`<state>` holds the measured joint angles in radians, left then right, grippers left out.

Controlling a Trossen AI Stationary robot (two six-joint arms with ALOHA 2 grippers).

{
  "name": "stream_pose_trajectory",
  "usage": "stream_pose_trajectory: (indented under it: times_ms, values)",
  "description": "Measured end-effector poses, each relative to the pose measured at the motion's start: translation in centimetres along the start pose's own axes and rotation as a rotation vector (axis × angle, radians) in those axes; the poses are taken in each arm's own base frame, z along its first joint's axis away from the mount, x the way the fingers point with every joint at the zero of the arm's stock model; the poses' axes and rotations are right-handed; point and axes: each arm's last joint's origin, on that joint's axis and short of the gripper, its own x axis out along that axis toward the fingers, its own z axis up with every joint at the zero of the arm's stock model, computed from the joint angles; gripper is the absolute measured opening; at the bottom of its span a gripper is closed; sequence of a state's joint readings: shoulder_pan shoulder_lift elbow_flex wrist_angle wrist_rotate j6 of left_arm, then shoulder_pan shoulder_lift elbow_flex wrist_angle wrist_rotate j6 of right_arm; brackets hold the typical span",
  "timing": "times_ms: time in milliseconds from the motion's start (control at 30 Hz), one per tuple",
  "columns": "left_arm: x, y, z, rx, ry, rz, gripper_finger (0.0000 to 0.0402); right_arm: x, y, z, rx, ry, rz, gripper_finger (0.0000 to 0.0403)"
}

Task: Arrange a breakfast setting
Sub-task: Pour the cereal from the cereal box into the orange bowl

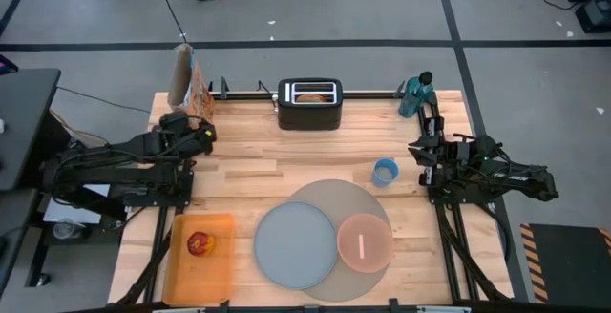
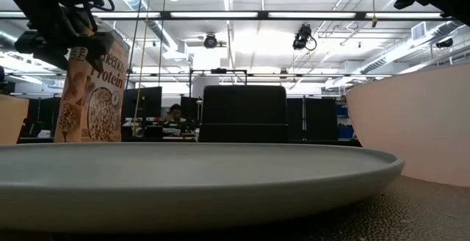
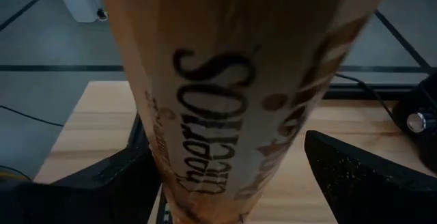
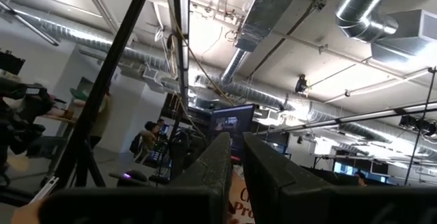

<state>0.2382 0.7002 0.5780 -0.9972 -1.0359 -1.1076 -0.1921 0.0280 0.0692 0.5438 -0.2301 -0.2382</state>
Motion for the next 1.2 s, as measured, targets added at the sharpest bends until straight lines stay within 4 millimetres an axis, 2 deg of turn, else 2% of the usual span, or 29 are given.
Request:
stream_pose_trajectory:
  times_ms: [700, 1000, 1200]
  values:
    - [4.2, 1.3, -8.6, 0.003, 0.013, 0.011, 0.0350, 0.0, 0.1, -0.1, 0.003, 0.013, 0.011, 0.0046]
    - [4.8, 1.3, -8.6, -0.002, -0.011, 0.042, 0.0347, 0.0, 0.1, -0.2, 0.005, 0.020, 0.013, 0.0046]
    - [5.5, 1.3, -8.6, -0.003, -0.001, 0.038, 0.0307, 0.0, 0.1, -0.3, 0.007, 0.026, 0.014, 0.0046]
